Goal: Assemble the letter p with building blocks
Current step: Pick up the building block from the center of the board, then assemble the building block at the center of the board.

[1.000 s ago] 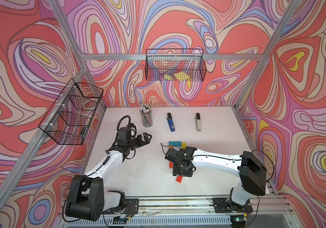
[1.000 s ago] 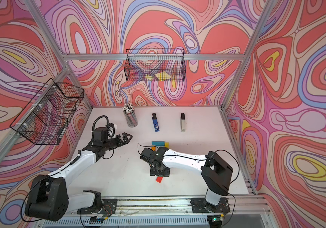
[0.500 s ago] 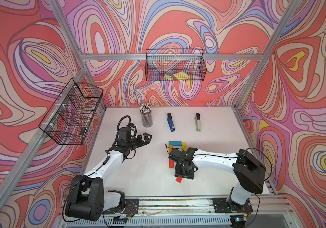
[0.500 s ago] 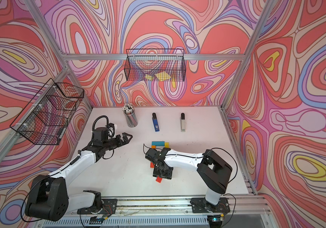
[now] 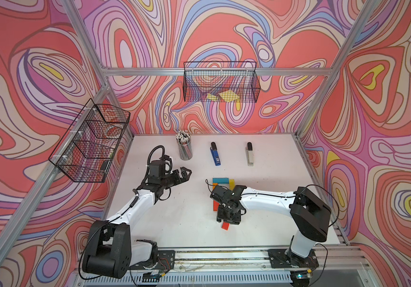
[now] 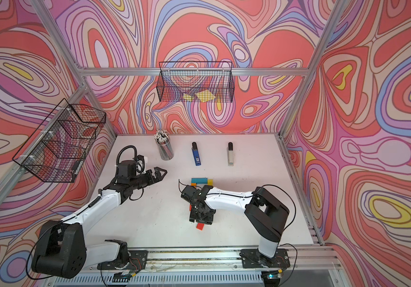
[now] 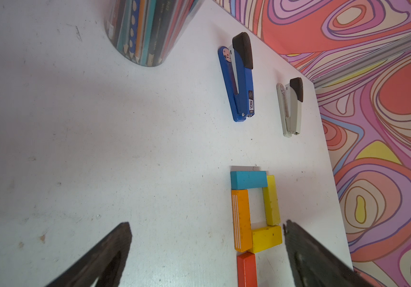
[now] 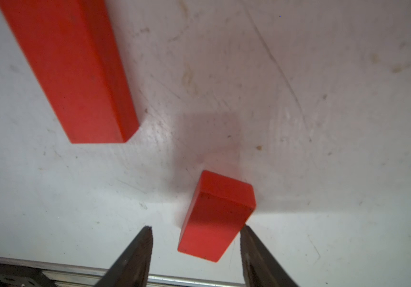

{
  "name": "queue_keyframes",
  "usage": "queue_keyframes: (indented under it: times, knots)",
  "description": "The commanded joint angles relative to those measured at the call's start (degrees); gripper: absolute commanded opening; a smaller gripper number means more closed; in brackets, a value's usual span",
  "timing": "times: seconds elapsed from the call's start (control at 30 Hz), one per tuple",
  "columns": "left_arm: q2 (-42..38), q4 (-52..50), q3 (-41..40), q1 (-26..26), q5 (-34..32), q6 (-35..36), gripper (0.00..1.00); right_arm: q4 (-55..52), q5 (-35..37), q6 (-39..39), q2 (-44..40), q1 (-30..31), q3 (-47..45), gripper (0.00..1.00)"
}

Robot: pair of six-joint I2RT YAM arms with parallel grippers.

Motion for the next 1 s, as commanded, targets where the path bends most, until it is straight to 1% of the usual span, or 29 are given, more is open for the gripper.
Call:
queue_keyframes:
  times: [0.0,0.07,0.17,0.3,0.4,0.6,0.97]
  knots:
    - [-0.15,0.35,-0.39,0.34,-0.5,0.03,0.99,0.34,-0.45,-0.52,2.21,-0.1,0.53,0.58]
    - [-0.13,0.3,-0.39,0.39,-0.51,0.01,0.99,0.72,-0.86,-0.64,2.57,-0.17,0.48,0.56]
    - [-0.21,0.22,-0.35,0.32,-0.56,0.06,0.99,1.01,-1.36,-1.14,3.24,-0.14,0.87,0.48]
    - [-0.3,0.13,-0.37,0.32,-0.77,0.13,0.99,0.96,-1.51,-2.48,4.32,-0.2,2.28,0.33]
    - [-0.35,0.11,-0.4,0.33,-0.73,0.16,0.99,0.49,-1.33,-2.93,4.48,-0.05,3.18,0.27]
    - [-0.5,0.13,-0.4,0.32,-0.9,0.14,0.99,-1.26,-0.2,-4.33,5.44,0.81,5.79,0.25]
    - [-0.61,-0.03,-0.47,0.35,-0.95,0.15,0.99,-2.63,-0.91,-6.7,9.17,1.89,9.44,0.23]
